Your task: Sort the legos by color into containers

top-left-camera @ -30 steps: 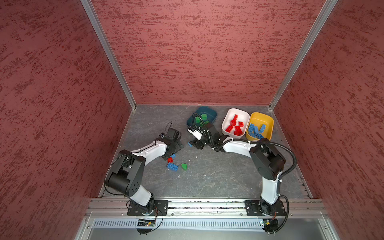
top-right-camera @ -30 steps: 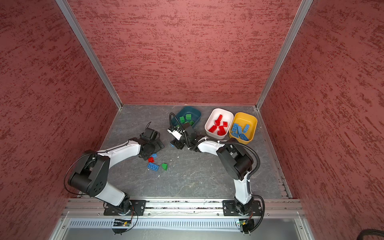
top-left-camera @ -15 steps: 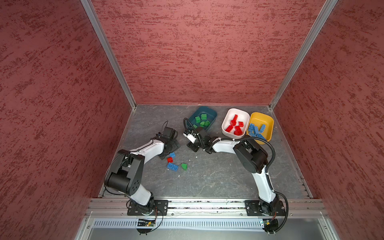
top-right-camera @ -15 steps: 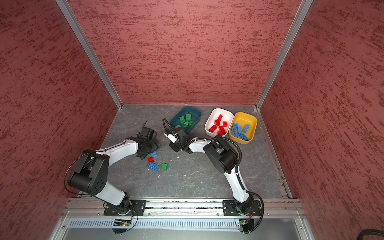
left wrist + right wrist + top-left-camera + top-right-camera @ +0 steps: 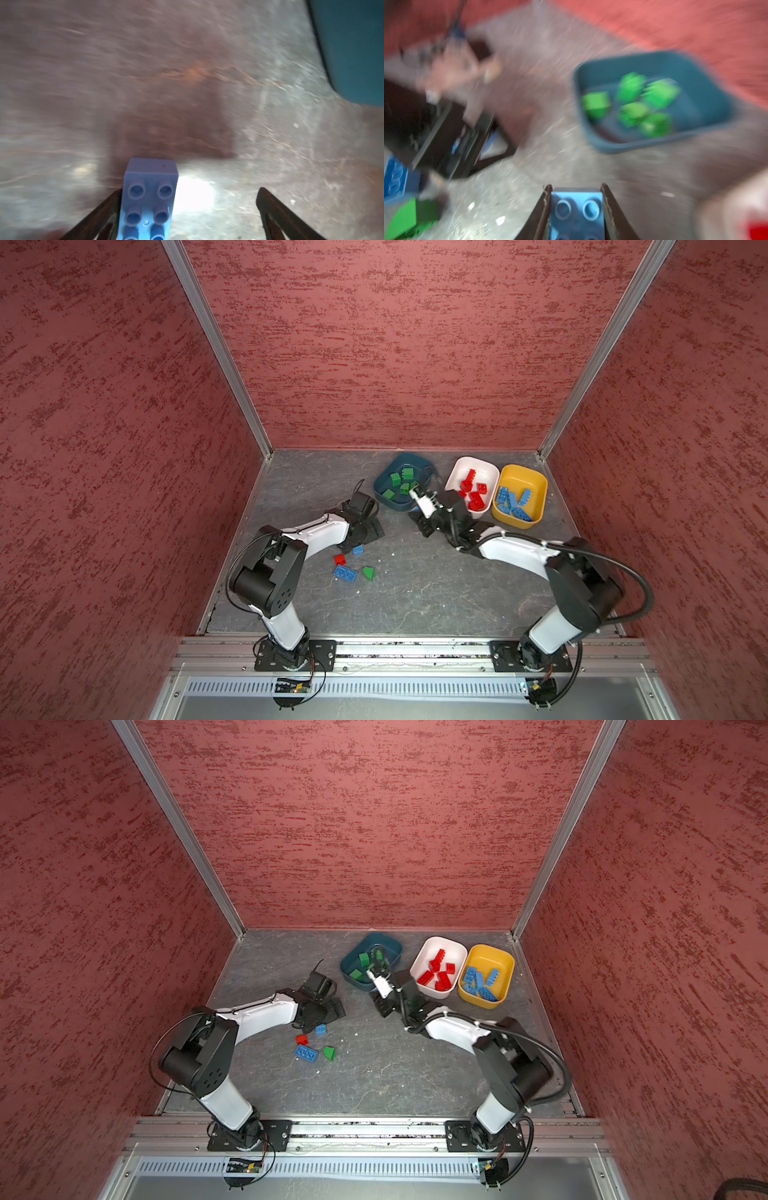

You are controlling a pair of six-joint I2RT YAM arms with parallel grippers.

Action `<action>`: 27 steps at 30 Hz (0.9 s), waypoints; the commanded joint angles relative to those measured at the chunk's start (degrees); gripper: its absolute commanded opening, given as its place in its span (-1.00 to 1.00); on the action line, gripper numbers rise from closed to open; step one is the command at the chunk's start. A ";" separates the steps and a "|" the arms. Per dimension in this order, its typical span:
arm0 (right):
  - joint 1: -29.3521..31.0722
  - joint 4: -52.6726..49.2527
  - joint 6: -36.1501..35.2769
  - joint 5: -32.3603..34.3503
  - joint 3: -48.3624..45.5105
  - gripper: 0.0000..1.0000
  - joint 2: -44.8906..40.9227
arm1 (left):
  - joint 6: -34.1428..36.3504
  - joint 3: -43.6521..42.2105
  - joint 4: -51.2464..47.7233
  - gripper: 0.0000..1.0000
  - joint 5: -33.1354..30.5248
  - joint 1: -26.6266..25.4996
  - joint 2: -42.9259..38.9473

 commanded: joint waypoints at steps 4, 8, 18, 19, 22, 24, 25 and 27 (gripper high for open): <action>-17.82 1.28 8.54 2.47 -5.41 -0.52 -10.04 | -0.13 9.69 0.77 0.99 9.97 -6.17 8.37; -26.44 -4.97 13.94 6.75 -2.93 -0.51 -8.39 | -0.01 17.46 -1.78 0.99 13.57 -8.58 12.74; -31.86 -16.95 16.63 19.16 7.37 -0.18 1.85 | 0.59 13.34 -3.94 0.99 6.52 -6.47 3.96; -31.86 -18.40 16.71 18.52 8.52 0.02 2.60 | 0.67 12.22 -4.56 0.99 4.84 -5.85 2.33; -31.20 -20.95 16.09 13.59 10.20 0.41 2.75 | 0.76 9.51 -7.00 0.99 -0.57 -4.38 -1.68; -30.12 -21.98 15.49 11.39 10.31 0.50 2.29 | 0.72 8.31 -8.19 0.99 -3.52 -3.53 -3.96; -29.26 -22.86 15.37 10.61 10.60 0.51 2.04 | 0.76 7.74 -8.60 0.99 -4.52 -3.14 -5.03; -26.89 -23.38 15.59 9.88 10.30 0.54 1.42 | 0.75 6.81 -9.53 0.99 -5.81 -2.30 -6.75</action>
